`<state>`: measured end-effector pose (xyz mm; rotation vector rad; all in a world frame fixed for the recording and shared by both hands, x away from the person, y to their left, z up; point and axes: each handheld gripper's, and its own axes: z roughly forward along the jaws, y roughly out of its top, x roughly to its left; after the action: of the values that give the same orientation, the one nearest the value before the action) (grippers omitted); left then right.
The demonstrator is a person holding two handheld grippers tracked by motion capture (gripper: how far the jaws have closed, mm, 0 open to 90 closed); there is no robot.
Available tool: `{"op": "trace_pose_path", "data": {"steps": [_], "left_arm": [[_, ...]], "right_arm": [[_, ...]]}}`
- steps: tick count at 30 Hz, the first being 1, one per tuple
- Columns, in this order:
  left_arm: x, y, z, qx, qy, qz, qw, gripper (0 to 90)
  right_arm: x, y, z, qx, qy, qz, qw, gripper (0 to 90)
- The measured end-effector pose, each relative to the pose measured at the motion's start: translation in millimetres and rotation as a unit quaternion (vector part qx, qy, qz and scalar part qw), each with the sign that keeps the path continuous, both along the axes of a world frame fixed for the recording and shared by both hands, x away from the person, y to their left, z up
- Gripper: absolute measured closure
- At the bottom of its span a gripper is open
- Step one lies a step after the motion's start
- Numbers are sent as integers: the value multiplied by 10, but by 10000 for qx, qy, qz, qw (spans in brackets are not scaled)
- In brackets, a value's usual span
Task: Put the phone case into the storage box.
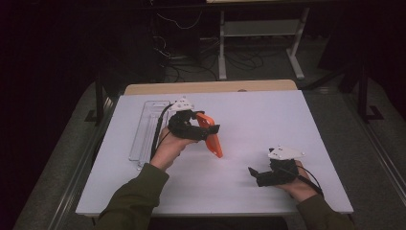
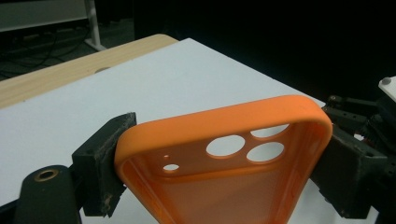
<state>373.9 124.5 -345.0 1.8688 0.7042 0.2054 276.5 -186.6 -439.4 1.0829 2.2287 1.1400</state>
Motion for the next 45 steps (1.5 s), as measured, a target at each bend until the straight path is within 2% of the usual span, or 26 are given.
{"op": "trace_pose_path", "data": {"steps": [7,9,11,16,30,37,45], "left_arm": [[24,40,61,37,-48,-29,10000,149],[33,57,83,115,-51,-68,9999,149],[39,52,93,36,-65,-65,10000,148],[61,55,154,77,-95,-99,9999,149],[135,98,261,58,-192,-34,9998,148],[179,140,324,14,-177,55,9998,148],[227,198,403,56,-245,104,9996,148]], "right_arm": [[23,-12,0,-5,-32,-21,10000,0],[22,-8,3,4,-41,-16,10000,0],[14,1,-2,6,-1,-28,10000,0],[21,-5,-8,-20,-25,-8,10000,0],[12,-7,0,-13,-32,-13,10000,0],[12,-3,1,-13,-14,-22,10000,0],[11,1,-3,-17,-12,-28,10000,0]]}}
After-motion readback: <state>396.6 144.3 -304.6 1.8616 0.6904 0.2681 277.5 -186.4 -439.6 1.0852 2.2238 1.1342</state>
